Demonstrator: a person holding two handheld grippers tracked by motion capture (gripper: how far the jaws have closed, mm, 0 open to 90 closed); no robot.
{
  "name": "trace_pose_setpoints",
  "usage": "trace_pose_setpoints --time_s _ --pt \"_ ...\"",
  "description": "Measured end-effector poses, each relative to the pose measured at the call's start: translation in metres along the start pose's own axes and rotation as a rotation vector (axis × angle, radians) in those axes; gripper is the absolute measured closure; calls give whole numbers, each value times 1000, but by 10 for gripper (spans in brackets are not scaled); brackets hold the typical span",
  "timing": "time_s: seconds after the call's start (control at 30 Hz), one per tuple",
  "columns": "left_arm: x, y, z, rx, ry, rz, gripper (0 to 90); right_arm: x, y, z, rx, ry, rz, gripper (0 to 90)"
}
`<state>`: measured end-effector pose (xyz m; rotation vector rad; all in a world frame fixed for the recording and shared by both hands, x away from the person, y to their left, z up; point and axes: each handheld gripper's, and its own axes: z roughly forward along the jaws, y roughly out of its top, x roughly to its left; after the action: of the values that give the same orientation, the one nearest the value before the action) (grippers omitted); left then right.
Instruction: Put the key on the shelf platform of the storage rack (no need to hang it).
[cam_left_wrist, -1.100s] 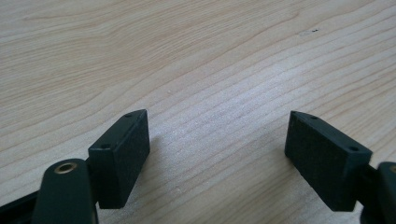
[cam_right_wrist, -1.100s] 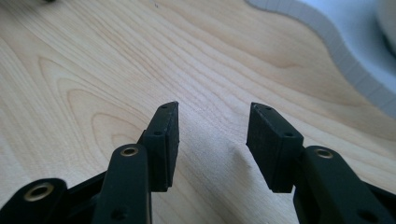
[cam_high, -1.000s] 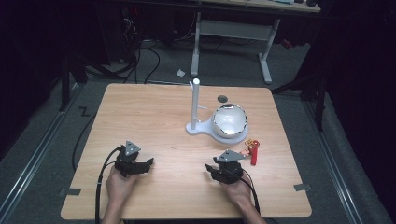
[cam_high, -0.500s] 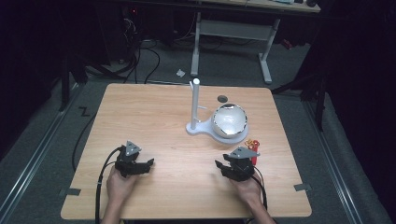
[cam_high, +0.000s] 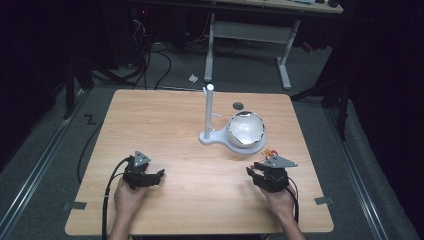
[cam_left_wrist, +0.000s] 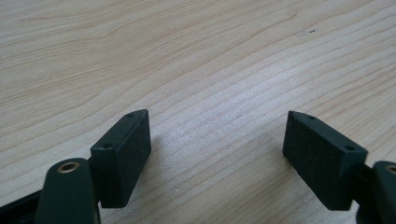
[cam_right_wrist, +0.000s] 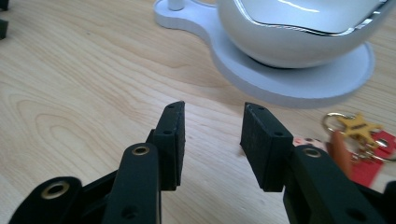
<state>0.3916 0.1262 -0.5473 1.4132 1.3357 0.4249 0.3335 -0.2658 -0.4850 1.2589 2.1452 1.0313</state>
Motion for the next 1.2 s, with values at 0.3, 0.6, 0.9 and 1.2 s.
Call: trace_pose_setpoints --time_s 0.3,0.6,0.9,1.2 --pt "1 1 1 1 -4 -8 236 -25 0 -12 4 -44 35 624" --pt "0 0 1 -1 1 2 232 -59 -8 -16 2 -81 135 636" --pt "0 0 1 2 2 7 225 -73 -16 -5 24 -95 186 613" --pt "0 0 1 3 3 9 225 -80 -19 12 47 -91 210 642"
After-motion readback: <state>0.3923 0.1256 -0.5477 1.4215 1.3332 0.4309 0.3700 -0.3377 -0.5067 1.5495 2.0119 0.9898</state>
